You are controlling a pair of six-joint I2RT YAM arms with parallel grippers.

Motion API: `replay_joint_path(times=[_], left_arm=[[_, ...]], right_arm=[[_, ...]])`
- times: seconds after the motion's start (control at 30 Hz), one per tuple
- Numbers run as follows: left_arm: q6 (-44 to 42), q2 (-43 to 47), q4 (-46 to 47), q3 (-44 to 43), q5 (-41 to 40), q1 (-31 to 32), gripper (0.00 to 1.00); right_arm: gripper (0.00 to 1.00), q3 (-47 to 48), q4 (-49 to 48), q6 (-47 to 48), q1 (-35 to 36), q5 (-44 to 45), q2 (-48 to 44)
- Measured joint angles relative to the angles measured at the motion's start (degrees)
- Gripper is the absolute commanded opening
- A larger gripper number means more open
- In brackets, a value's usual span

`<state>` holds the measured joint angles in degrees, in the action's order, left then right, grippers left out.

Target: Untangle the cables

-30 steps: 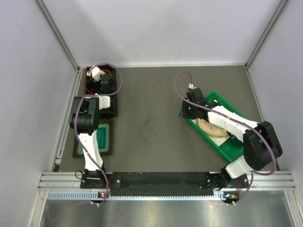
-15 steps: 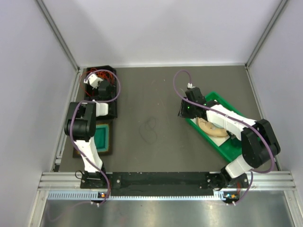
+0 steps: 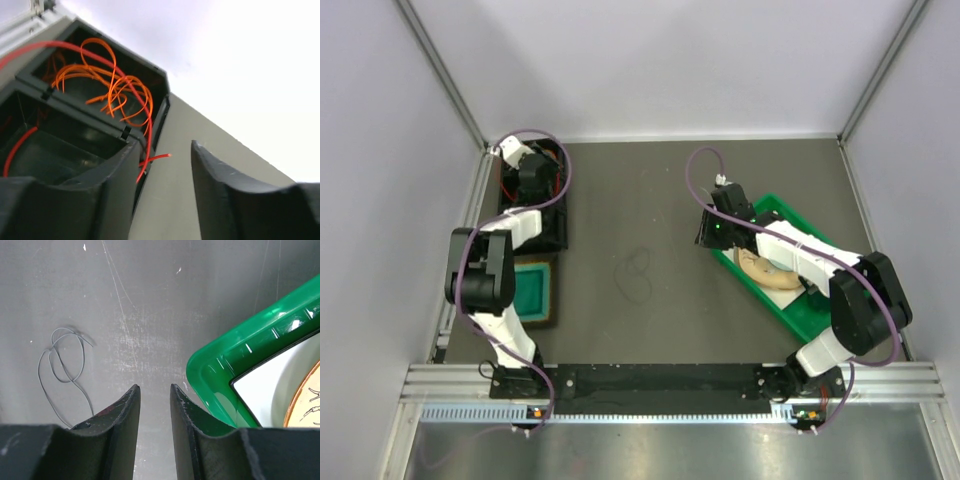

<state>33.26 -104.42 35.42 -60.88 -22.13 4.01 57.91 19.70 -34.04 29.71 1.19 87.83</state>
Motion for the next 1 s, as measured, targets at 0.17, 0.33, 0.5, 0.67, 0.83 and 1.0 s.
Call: replay_joint_path(times=[0.17, 0.33, 0.5, 0.67, 0.83, 1.0], left_arm=[[-2.5, 3.2, -12.6, -8.2, -0.9, -0.2, 0.55], [-5.0, -2.0, -32.0, -31.0, -1.4, -1.9, 0.59], [-6.0, -7.6, -45.2, -42.6, -0.9, -6.3, 0.64], [-6.0, -16.0, -55.7, -48.0, 2.4, -11.9, 0.64], [-6.0, -20.4, -61.7, -47.8, 5.9, -15.1, 0.63], [-6.5, -20.6, -62.0, -47.6, 8.5, -16.4, 0.59]], right_arm=[[0.31, 0.0, 0.0, 0.0, 0.0, 0.0, 0.0], [0.31, 0.0, -0.2, 0.0, 0.0, -0.4, 0.0], [0.31, 0.0, -0.4, 0.0, 0.0, -0.7, 0.0], [0.31, 0.0, -0.4, 0.0, 0.0, -0.9, 0.0], [0.31, 0.3, -0.5, 0.0, 0.0, -1.3, 0.9], [0.31, 0.3, -0.7, 0.0, 0.0, -1.9, 1.8]])
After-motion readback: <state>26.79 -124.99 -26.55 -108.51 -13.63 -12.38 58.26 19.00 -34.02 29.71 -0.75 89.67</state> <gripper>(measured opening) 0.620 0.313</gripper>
